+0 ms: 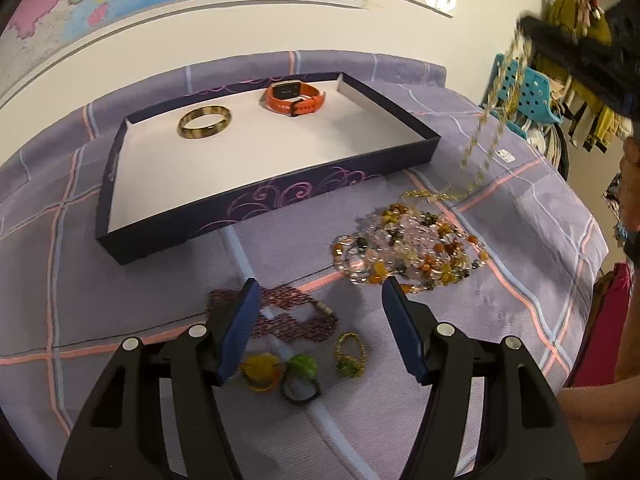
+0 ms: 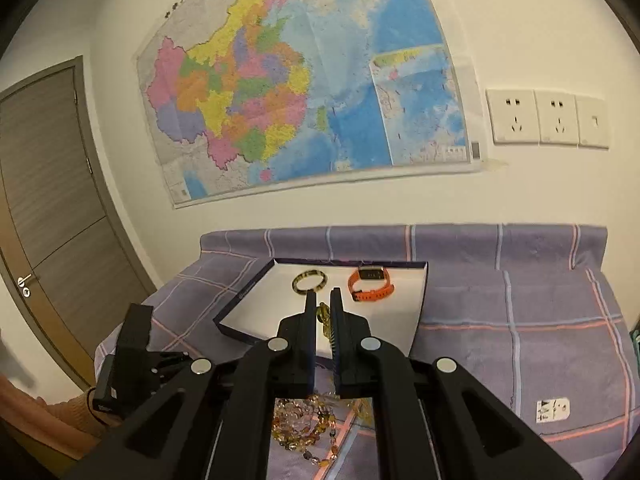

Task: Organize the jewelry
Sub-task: 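Lift the yellow bead necklace off the bed with the right tool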

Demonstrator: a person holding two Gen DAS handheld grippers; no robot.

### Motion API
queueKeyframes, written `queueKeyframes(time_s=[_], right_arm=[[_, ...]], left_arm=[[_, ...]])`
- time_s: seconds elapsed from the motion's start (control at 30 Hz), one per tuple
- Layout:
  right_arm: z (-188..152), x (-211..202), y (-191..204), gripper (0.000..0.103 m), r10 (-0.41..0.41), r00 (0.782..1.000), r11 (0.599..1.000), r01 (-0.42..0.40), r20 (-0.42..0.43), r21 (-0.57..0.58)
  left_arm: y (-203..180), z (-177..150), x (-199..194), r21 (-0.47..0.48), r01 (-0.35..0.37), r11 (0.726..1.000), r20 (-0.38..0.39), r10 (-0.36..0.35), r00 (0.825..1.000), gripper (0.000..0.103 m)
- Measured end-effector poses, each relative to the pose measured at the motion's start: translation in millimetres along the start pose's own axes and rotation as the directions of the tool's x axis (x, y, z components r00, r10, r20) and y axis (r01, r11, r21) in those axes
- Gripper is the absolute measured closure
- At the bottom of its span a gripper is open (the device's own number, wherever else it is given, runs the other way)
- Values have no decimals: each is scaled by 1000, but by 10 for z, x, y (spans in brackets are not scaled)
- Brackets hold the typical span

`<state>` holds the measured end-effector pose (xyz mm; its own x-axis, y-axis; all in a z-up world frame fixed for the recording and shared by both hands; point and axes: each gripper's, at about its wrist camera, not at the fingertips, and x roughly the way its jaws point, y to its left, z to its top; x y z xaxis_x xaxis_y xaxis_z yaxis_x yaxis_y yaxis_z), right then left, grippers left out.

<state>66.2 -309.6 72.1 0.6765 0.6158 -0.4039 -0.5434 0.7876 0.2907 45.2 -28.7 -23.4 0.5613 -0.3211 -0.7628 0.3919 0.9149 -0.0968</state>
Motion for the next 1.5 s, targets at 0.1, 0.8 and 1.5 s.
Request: queueKeyframes(time_s=[0.1, 0.8, 1.5], right_arm=[[-119, 96, -60, 98, -15, 999, 1000, 16, -49, 13], [-905, 531, -441, 98, -82, 960, 988, 113, -267, 106], [-1016, 590, -459, 46, -165, 935, 981, 188, -315, 46]], left_arm=[[97, -28, -56, -18, -11, 1000, 4, 11, 1000, 41], [587, -208, -249, -97, -107, 990, -8, 107, 994, 41], [-239, -308, -243, 134, 105, 985, 6, -107, 994, 45]])
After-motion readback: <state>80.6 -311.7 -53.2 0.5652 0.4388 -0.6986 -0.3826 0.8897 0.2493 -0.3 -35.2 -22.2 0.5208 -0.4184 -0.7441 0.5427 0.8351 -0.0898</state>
